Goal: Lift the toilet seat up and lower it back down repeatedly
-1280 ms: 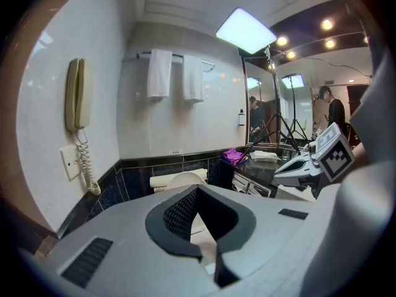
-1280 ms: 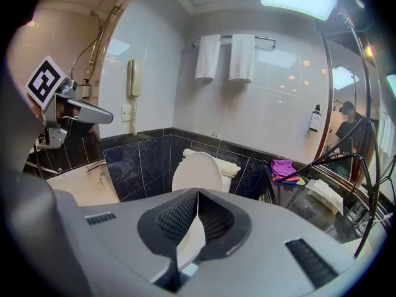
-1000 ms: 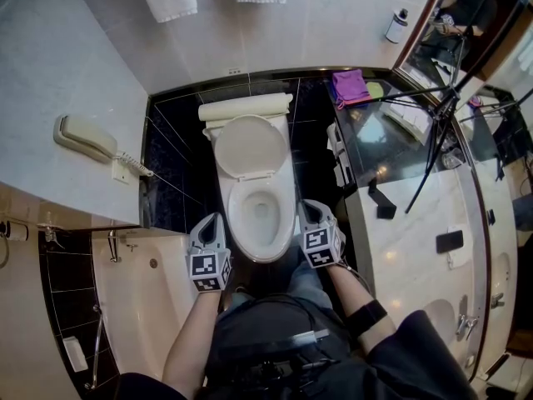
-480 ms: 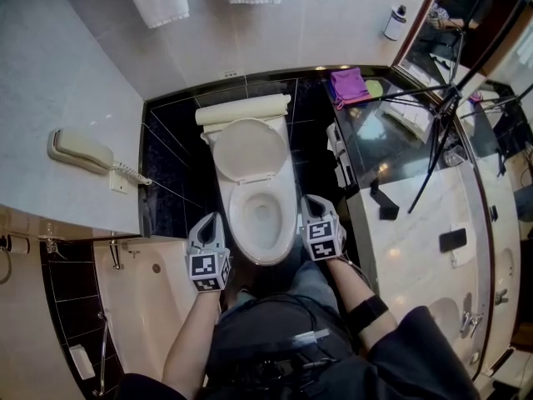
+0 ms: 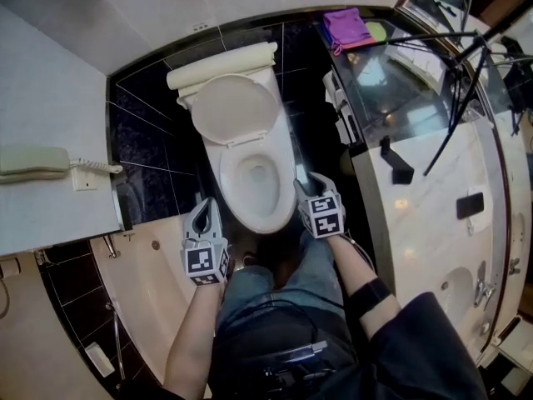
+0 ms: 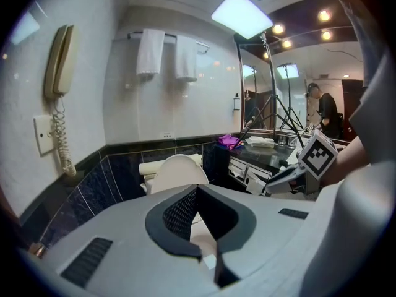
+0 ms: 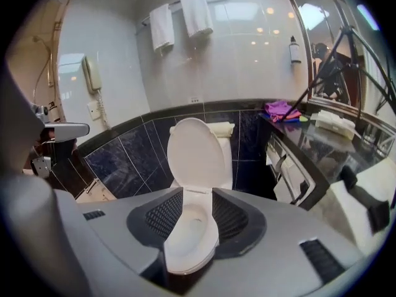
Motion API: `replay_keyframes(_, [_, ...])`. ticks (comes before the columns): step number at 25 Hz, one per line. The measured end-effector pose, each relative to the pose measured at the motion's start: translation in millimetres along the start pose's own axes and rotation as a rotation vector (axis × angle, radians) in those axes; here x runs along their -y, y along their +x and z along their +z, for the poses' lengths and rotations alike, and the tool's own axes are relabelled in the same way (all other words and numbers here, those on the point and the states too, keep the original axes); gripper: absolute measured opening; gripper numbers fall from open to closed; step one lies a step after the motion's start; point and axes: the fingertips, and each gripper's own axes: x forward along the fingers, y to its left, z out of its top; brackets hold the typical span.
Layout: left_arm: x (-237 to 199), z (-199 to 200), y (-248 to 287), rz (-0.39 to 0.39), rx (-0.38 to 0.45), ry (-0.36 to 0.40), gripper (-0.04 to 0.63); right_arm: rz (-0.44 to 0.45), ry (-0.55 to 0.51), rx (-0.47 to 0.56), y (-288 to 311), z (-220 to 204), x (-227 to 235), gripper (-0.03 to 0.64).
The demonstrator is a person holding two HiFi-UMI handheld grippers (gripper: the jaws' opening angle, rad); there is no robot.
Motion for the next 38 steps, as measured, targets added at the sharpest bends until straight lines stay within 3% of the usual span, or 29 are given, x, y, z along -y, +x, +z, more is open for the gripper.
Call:
replay_keyframes(9, [9.8,-106.2,39.8,-0.014,-0.066,-0.015,0.0,-0.032,0.149,-0.131,77.9,-148.2,6.4,0.248])
replay_keyframes(14, [25.2,-159.1,59.8,-0.048,-0.087,0.003,0.0,-0.034,0.248,-0.178,121.0,-215.5,11.8,0.249])
replay_keyframes(22, [37.7,-203.0,90.6,-0.077,-0.111,0.037,0.0,-0.009,0.533,-0.271,174.4,-324.8,9.7,0.247])
replay_keyframes(28, [46.3,-221.3,110.8,-0.081,-0.14,0.014,0.0,0.004,0.715,-0.269,203.5,-364.9,7.2,0.245])
replay_keyframes(32, [42.2,-246.6,114.4,-0.084,-0.148,0.048,0.0,0.004,0.86,-0.266,217.5,-390.0,9.1,0.245])
replay_keyframes(38, [42.3,-265.5,112.5,-0.083,-0.184,0.045,0.0,0.048,0.99,-0.204,227.1,-398.5,6.5,0.238])
